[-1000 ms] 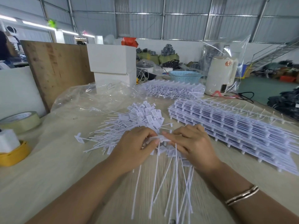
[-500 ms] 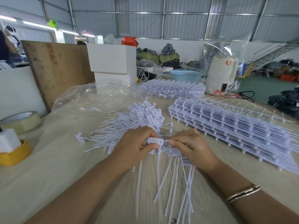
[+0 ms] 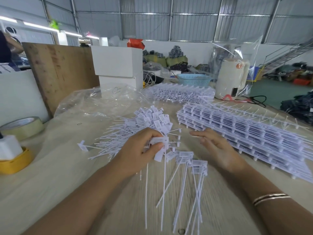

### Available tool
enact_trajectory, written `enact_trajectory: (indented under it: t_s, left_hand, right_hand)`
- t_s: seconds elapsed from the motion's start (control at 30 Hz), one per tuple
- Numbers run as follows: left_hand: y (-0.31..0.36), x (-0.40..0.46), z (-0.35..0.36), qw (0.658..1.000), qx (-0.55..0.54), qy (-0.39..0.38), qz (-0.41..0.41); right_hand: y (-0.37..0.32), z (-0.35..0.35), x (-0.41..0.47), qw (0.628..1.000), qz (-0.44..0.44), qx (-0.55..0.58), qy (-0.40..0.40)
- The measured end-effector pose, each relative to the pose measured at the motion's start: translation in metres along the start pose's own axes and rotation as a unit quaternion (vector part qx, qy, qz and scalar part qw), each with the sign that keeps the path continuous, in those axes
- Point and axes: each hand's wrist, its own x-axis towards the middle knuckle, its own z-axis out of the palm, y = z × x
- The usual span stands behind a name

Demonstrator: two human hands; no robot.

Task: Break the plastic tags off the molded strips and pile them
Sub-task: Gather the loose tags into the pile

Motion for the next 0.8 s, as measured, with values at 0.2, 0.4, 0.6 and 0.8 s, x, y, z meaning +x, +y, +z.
enact_trajectory:
  t_s: [0.2, 0.4, 0.6, 0.8]
  left_hand:
    - [-0.003, 0.001, 0.004, 0.998, 0.027, -0.041, -0.031]
    - [0.001, -0.002, 0.009, 0.998, -0.017, -0.033, -0.055]
    - [0.004, -0.001, 0.017, 0.996, -0.06, -0.036, -0.046]
    - [0.004, 0.002, 0.013, 0.991, -0.049, -0.026, -0.121]
  right_hand:
    - [0.015, 0.01, 0.008, 0.957, -0.059, -0.237, -0.159]
    - [0.01, 0.012, 0.006, 0.949, -0.135, -0.278, -0.062]
    - [0.0, 0.045, 0.008, 0.87, -0.298, -0.392, -0.009]
    - [-0.004, 0.035, 0.006, 0.863, -0.326, -0.378, 0.078]
